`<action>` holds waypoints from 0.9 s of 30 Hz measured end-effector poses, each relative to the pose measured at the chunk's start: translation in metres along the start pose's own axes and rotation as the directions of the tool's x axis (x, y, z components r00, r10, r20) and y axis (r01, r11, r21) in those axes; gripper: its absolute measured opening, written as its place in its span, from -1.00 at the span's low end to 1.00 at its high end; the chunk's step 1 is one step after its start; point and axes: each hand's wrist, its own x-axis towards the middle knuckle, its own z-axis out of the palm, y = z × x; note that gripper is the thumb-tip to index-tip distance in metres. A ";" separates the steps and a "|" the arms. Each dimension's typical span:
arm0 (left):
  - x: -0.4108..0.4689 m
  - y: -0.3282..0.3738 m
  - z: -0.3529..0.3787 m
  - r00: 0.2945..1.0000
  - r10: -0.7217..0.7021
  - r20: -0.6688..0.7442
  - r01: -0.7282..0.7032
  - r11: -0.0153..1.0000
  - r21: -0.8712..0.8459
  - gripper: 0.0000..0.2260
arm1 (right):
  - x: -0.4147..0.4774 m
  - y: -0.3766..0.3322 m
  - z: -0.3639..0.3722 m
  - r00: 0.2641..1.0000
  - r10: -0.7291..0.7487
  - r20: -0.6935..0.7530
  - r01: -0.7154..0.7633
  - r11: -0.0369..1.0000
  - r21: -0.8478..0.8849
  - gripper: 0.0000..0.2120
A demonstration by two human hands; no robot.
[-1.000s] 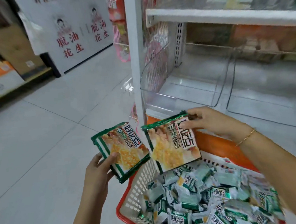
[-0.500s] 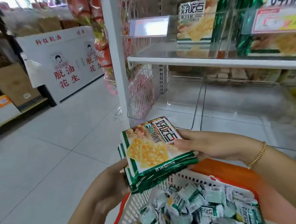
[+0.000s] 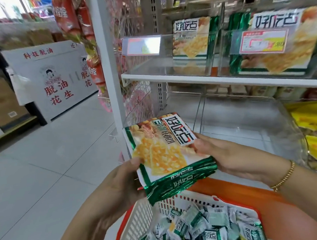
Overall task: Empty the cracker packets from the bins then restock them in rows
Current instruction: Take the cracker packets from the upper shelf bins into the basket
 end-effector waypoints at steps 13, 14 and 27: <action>0.045 0.078 0.014 0.818 0.575 -0.029 -0.543 0.787 0.293 -0.47 | 0.018 -0.151 -0.019 0.922 -0.325 -0.208 0.187 0.849 -0.495 -0.43; 0.051 0.086 0.013 0.789 0.612 -0.054 -0.577 0.767 0.281 -0.56 | 0.018 -0.165 -0.017 0.881 -0.409 -0.239 0.171 0.745 -0.644 -0.35; 0.140 0.172 0.045 0.504 0.861 0.073 -0.275 0.080 0.958 -0.53 | 0.058 -0.257 -0.071 0.522 -0.853 -0.018 -0.240 -0.126 -0.962 -0.21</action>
